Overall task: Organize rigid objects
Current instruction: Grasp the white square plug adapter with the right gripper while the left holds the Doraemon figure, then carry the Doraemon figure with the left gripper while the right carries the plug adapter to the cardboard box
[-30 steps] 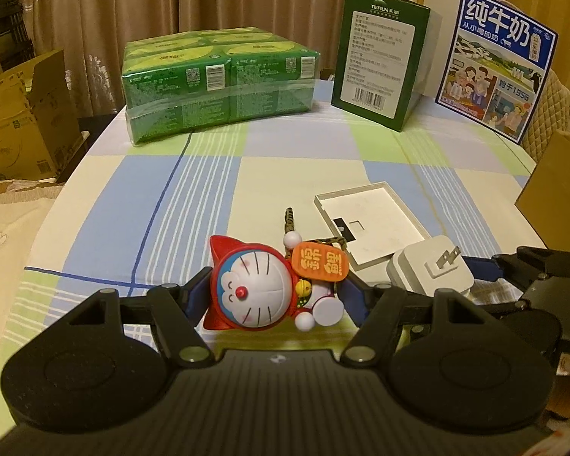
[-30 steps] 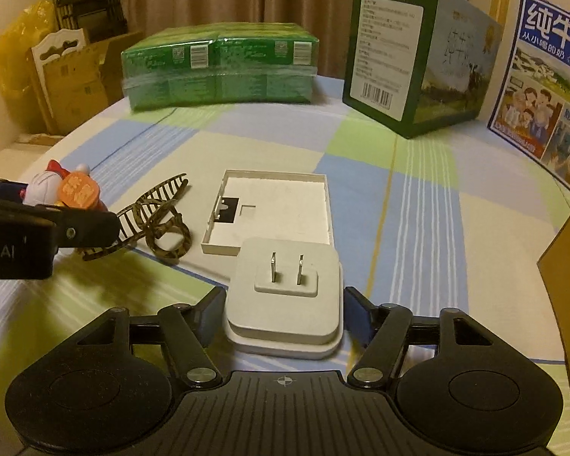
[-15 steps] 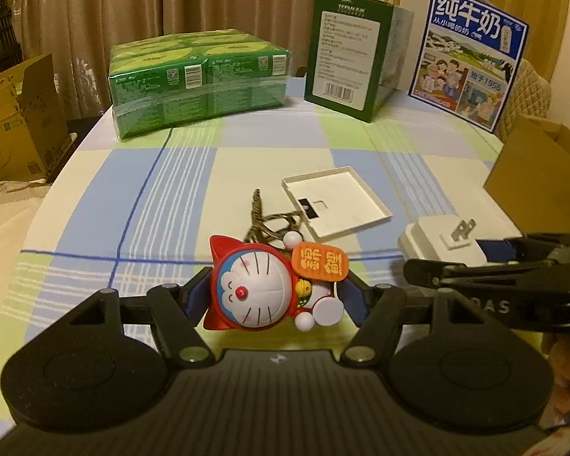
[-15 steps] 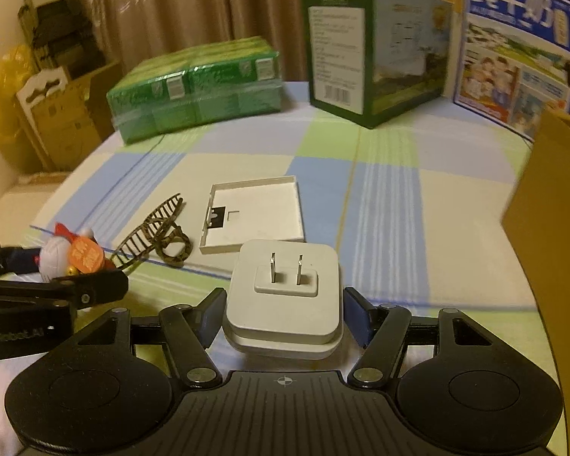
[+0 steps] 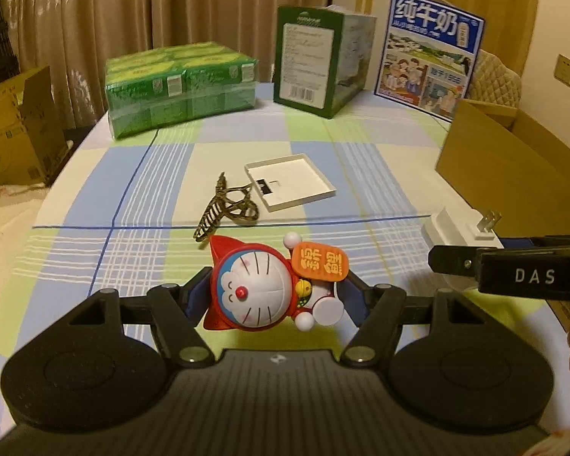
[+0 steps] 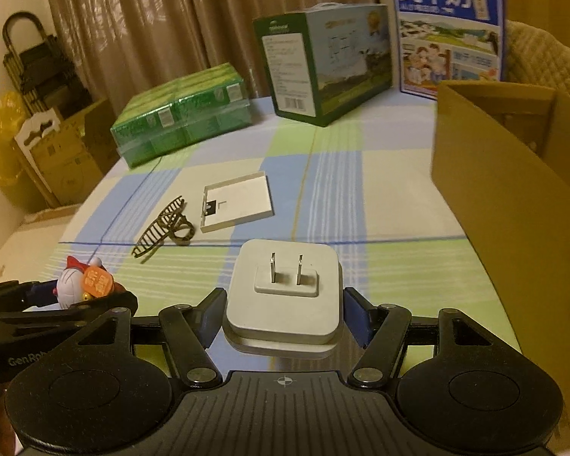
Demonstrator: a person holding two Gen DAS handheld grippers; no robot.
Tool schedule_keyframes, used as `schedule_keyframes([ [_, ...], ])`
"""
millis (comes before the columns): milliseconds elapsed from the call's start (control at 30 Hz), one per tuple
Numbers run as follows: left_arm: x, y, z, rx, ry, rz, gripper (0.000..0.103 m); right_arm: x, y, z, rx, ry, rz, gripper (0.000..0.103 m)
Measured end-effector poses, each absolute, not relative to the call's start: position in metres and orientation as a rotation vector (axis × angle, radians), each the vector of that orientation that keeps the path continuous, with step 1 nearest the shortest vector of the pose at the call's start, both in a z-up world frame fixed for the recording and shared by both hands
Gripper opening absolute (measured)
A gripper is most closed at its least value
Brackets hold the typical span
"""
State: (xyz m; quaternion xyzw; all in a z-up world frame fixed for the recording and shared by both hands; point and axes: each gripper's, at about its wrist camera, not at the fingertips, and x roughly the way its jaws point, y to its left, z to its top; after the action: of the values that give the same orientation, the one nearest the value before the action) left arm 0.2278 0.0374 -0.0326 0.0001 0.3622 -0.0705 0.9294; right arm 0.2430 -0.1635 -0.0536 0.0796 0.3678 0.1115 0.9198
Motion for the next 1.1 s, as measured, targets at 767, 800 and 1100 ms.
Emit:
schedule_keyframes([
  [767,0.133,-0.037,0.033,-0.021,0.702,-0.192,0.065,0.119,-0.219,0.010,0.181,0.678,0.194,0.062],
  [800,0.130,-0.040,0.034,-0.021,0.702,-0.196,0.065,0.114,-0.222,0.012,0.180,0.673,0.188,0.062],
  [1100,0.120,-0.069,0.046,0.001,0.694,-0.236,0.065,0.089,-0.257,0.026,0.179,0.637,0.139,0.062],
])
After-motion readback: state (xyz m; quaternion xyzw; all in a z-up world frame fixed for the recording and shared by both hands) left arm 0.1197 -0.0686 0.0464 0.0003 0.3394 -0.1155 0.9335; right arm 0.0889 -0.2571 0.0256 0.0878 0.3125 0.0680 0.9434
